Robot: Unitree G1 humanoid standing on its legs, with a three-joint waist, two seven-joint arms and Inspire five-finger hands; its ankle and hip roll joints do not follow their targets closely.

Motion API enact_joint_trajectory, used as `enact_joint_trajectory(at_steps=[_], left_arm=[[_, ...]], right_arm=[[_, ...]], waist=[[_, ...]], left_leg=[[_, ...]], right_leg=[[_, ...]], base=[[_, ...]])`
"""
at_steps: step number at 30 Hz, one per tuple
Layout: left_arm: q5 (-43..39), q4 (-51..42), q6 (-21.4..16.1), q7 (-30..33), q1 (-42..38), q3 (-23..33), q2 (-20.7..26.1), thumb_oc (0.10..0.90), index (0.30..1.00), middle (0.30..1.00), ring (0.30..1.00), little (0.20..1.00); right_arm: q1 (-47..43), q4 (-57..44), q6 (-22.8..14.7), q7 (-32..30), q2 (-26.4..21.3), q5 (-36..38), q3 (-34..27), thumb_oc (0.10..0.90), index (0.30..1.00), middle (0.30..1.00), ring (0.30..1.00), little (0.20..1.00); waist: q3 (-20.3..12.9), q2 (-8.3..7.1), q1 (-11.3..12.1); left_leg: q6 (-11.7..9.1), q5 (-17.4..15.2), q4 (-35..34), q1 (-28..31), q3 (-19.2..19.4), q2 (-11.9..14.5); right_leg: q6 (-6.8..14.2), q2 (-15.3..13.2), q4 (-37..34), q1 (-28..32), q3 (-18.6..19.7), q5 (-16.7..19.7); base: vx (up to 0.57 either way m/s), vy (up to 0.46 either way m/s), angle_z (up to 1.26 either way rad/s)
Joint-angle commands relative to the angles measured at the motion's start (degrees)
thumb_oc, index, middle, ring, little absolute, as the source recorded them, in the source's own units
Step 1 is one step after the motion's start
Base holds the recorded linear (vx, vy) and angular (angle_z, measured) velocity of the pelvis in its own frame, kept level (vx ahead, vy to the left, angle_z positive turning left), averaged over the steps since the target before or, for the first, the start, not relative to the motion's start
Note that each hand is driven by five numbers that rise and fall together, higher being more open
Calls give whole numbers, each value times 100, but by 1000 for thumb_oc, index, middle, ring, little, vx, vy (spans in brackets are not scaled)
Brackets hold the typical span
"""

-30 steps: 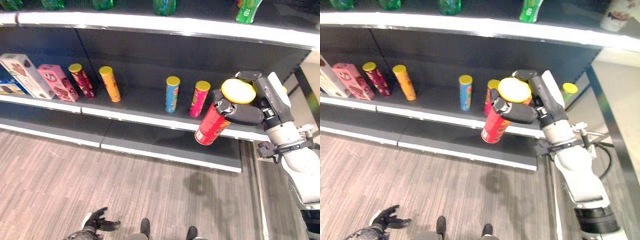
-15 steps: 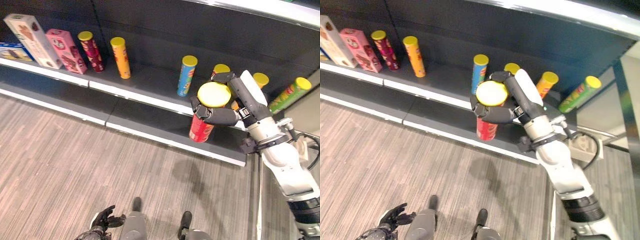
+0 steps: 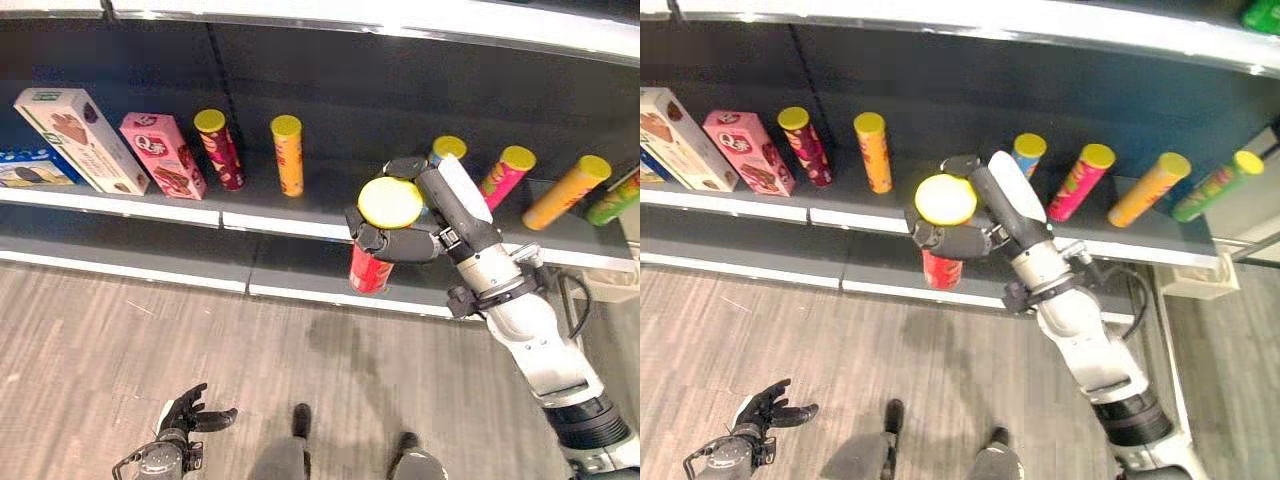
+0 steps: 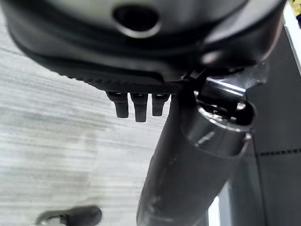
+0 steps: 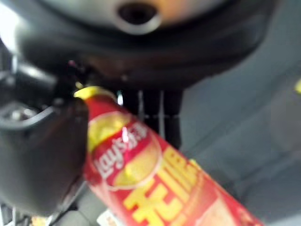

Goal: Put the goods on the table back onto the shelves and tidy them up.

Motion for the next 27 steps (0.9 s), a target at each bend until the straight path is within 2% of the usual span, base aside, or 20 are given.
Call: enact_joint_trajectory(at_steps=[1, 3, 7, 16, 22, 23, 24, 27], left_arm=[[32, 198, -10, -80, 381, -213, -63, 800, 900, 900, 900, 900], [-43, -7, 4, -93, 459, -281, -216, 800, 900, 900, 900, 900], [-134, -212, -7, -92, 568, -341, -318, 800, 900, 900, 900, 900], [-176, -410, -26, -26, 694, -460, -306, 800, 900, 900, 900, 900], [-264, -383, -51, 56, 657, -524, -282, 800, 900, 900, 900, 900], [-333, -387, -59, 86, 649, -558, -270, 800, 900, 900, 900, 900], [-431, -512, -93, 125, 596, -649, -180, 800, 900, 900, 900, 900], [-514, -575, -96, 132, 540, -657, -151, 800, 900, 900, 900, 900]], right_arm=[[-687, -59, -384, -447, -213, -113, -299, 400, 300, 300, 300, 300], [-633, -77, -334, -491, -220, -182, -354, 400, 300, 300, 300, 300], [-712, 90, -263, -671, -219, -452, -334, 400, 300, 300, 300, 300], [-1040, 562, -133, -1016, 65, -815, -37, 400, 300, 300, 300, 300], [-1486, 1028, -48, -1310, 233, -1020, 213, 400, 300, 300, 300, 300], [-1630, 1190, -16, -1408, 287, -1174, 343, 400, 300, 300, 300, 300], [-2026, 1609, 36, -1612, 314, -1339, 523, 400, 300, 300, 300, 300], [-2155, 1699, 7, -1682, 274, -1268, 526, 400, 300, 300, 300, 300]], waist=[[-370, -69, 72], [-376, -61, 68], [-433, -35, 140], [-455, 6, 190], [-396, -47, 251], [-368, -69, 282], [-213, -93, 348], [-71, -71, 408]], left_leg=[[-564, -60, -246, -118, 105, 137], [-571, -17, -250, -196, 86, 85], [-536, -4, -261, -298, 145, 76], [-482, -40, -288, -277, 187, 119], [-470, -75, -237, -233, 203, 212], [-455, -131, -129, -241, 157, 225], [-482, -349, 489, -503, -83, 267], [-567, -519, 1155, -811, -237, 257]], right_leg=[[-166, 285, -1157, 252, 114, 186], [-168, 337, -1568, 389, 254, 348], [-51, 324, -1914, 502, 178, 542], [15, 326, -2108, 548, 256, 636], [-12, 394, -2108, 537, 375, 616], [-38, 424, -2108, 547, 426, 606], [-137, 495, -2095, 587, 490, 523], [-212, 539, -2081, 656, 435, 458]], base=[[23, 144, -18], [-10, 92, 16], [-7, 11, 15], [13, -20, -2], [12, -85, -13], [-10, -290, -9], [-27, -286, 2], [-14, -147, 25]])
